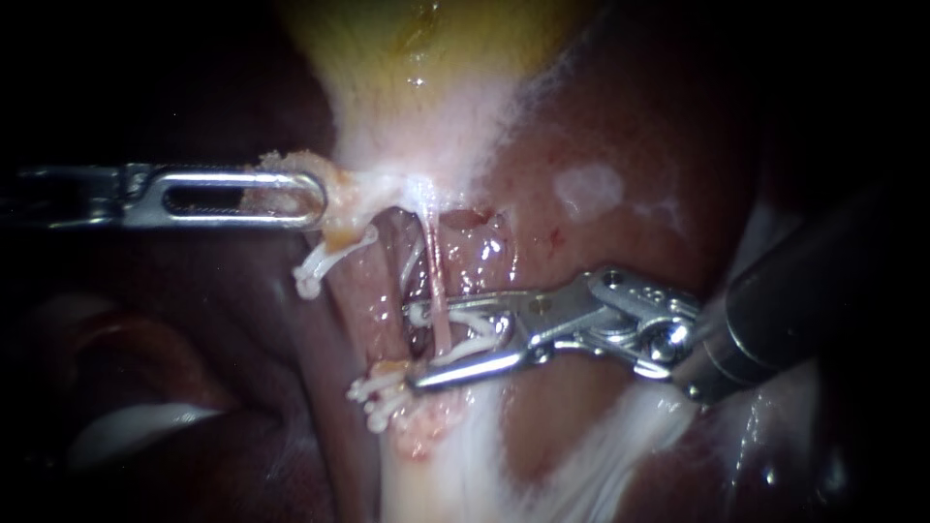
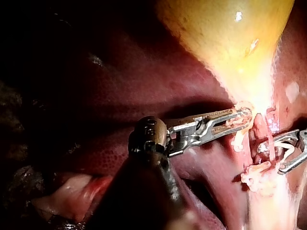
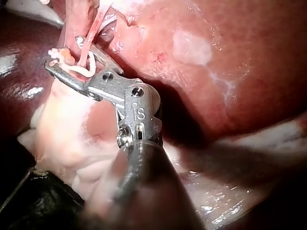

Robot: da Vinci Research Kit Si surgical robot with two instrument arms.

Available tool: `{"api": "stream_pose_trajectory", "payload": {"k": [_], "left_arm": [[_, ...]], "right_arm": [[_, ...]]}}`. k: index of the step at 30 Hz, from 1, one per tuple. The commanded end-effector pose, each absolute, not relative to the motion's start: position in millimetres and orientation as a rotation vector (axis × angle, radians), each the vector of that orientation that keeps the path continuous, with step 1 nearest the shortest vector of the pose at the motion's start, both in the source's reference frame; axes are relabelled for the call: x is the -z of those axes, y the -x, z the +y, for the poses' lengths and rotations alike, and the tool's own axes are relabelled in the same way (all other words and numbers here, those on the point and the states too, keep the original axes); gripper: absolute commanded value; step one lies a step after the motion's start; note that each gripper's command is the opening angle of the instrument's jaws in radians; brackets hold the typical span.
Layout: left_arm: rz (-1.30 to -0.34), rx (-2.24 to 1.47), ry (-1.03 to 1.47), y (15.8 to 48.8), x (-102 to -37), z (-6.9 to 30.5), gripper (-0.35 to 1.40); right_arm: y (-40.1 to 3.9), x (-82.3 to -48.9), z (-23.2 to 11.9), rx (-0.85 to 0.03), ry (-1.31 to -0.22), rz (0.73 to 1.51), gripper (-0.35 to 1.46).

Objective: Clipping first clip right tube

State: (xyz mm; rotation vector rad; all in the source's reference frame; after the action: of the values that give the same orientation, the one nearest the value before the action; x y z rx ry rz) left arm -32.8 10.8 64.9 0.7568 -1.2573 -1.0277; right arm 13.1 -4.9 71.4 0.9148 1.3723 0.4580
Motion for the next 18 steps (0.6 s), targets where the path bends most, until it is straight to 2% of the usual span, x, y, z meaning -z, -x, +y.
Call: {"api": "stream_pose_trajectory", "payload": {"k": [1, 7, 18], "left_arm": [[-1.257, 1.03, -0.755, 32.8, -64.9, 10.9, -0.35], [-1.257, 1.031, -0.752, 32.6, -65.2, 11.0, -0.35], [-1.257, 1.032, -0.751, 32.3, -65.5, 11.1, -0.35]], "right_arm": [[-13.1, -71.5, -5.0, -0.457, -0.932, 1.379, 0.44], [-13.4, -71.6, -5.2, -0.458, -1.003, 1.405, 0.42], [-13.4, -72.1, -6.8, -0.458, -1.091, 1.395, 0.37]]}}
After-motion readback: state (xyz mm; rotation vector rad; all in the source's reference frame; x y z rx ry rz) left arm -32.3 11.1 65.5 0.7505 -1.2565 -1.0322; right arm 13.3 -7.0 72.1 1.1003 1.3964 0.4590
